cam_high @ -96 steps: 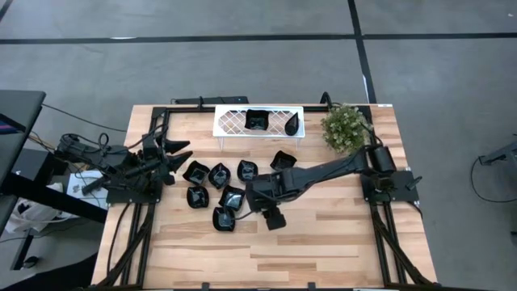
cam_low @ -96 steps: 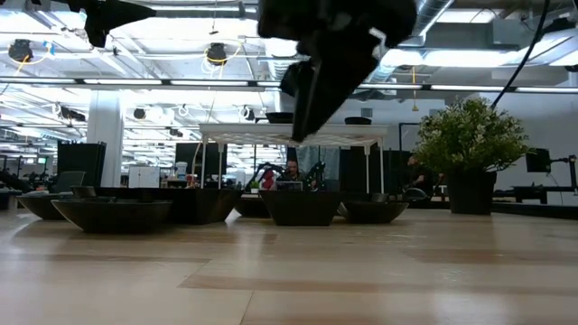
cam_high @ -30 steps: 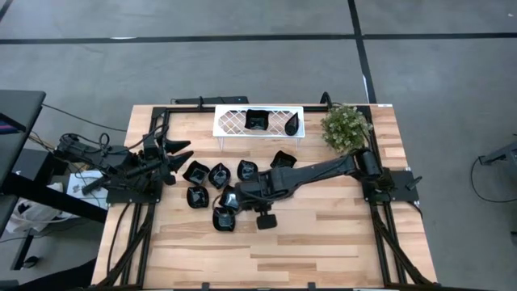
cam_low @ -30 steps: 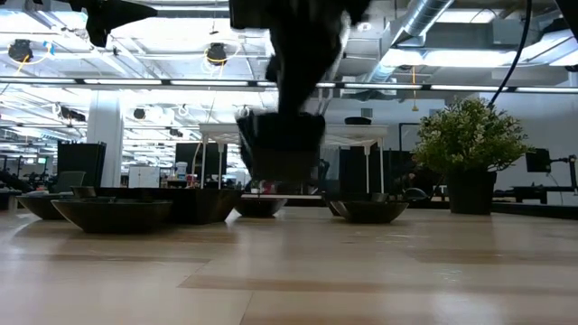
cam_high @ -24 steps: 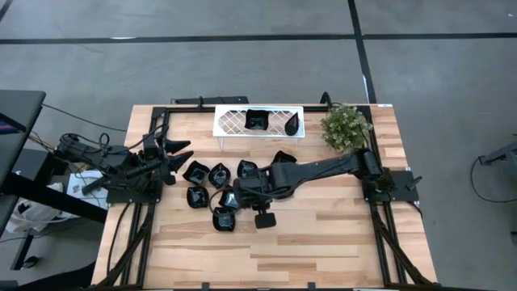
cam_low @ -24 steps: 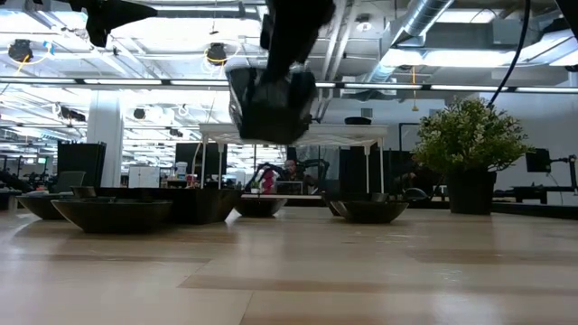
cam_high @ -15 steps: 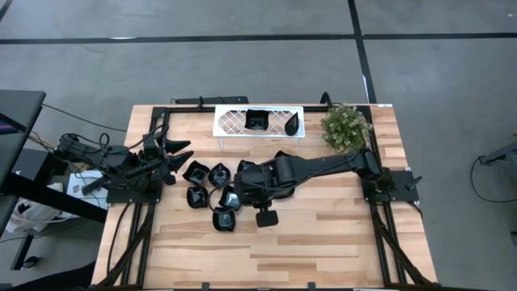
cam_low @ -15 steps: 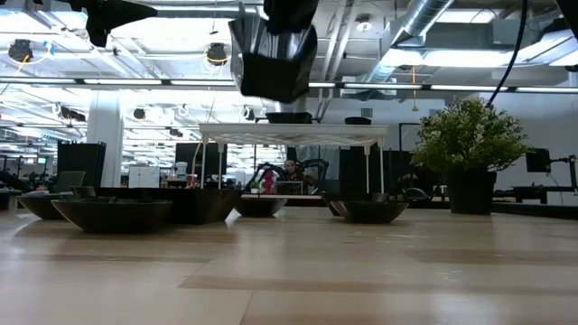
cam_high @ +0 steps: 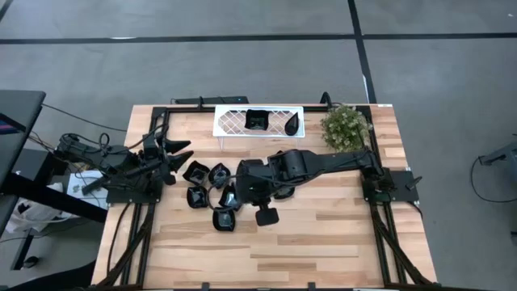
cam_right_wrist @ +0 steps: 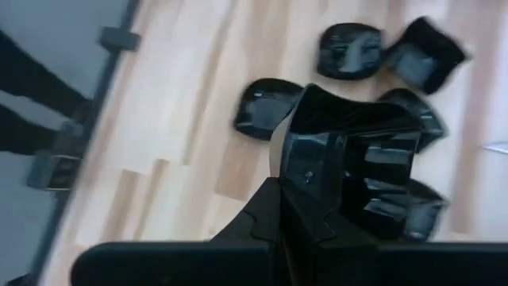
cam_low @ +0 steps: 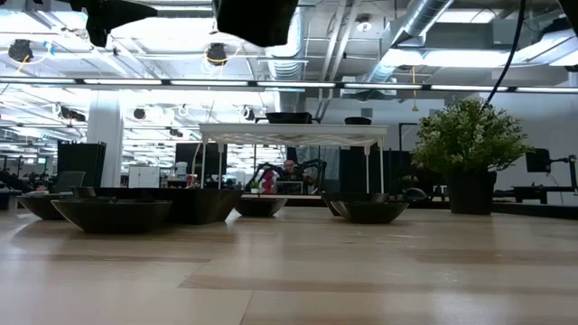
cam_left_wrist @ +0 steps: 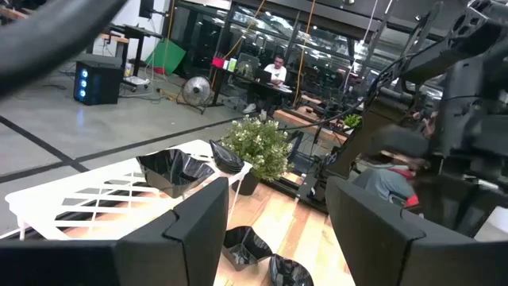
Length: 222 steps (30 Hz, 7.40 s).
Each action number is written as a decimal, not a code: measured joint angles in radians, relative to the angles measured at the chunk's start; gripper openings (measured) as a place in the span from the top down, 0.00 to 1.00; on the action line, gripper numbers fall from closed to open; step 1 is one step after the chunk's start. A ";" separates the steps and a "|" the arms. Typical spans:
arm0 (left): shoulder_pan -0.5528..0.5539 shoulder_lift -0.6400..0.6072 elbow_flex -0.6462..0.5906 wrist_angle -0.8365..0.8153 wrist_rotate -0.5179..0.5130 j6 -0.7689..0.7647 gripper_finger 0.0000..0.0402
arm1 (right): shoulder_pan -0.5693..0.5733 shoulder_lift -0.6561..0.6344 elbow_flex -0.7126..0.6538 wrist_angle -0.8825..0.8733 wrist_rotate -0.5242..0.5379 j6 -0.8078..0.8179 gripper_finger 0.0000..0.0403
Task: Pick & Place Mini shaped plates
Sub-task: Stack the distorted square plate on top of the distorted square plate on the shelf
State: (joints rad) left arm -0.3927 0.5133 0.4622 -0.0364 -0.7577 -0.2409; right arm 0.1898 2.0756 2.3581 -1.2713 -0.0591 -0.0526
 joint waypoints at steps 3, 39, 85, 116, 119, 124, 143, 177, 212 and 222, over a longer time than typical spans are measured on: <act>0.000 0.000 0.000 0.000 0.000 0.000 0.47 | 0.000 -0.010 -0.002 -0.025 0.090 -0.002 1.00; 0.000 0.000 0.000 0.000 0.000 0.000 0.47 | -0.339 -0.039 -0.029 0.029 0.466 -0.268 1.00; 0.000 0.019 -0.001 0.001 0.000 0.000 0.47 | -0.389 0.130 -0.027 -0.031 0.426 -0.305 0.99; 0.000 0.019 0.000 0.001 0.000 0.000 0.47 | -0.388 0.113 -0.001 -0.083 0.426 -0.340 0.84; 0.000 0.019 0.000 0.001 0.000 0.000 0.47 | -0.388 0.113 -0.001 -0.088 0.426 -0.341 0.84; 0.000 0.019 -0.001 0.001 0.000 0.000 0.47 | -0.388 0.114 -0.001 -0.089 0.426 -0.347 0.84; 0.000 0.019 0.000 0.001 -0.001 0.000 0.47 | -0.381 0.101 -0.002 -0.094 0.427 -0.348 0.65; 0.000 0.019 0.000 0.000 -0.001 0.000 0.47 | -0.036 -0.066 -0.037 -0.299 0.166 0.220 0.67; 0.000 0.019 0.000 0.000 -0.001 0.001 0.47 | -0.063 -0.270 -0.831 0.092 0.338 0.387 0.73; 0.000 0.019 0.000 0.000 -0.001 0.001 0.47 | -0.147 -0.546 -1.160 0.442 0.115 0.307 0.73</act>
State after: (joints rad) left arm -0.3926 0.5320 0.4622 -0.0360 -0.7582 -0.2401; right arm 0.0429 1.5296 1.1979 -0.8295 0.0556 0.2539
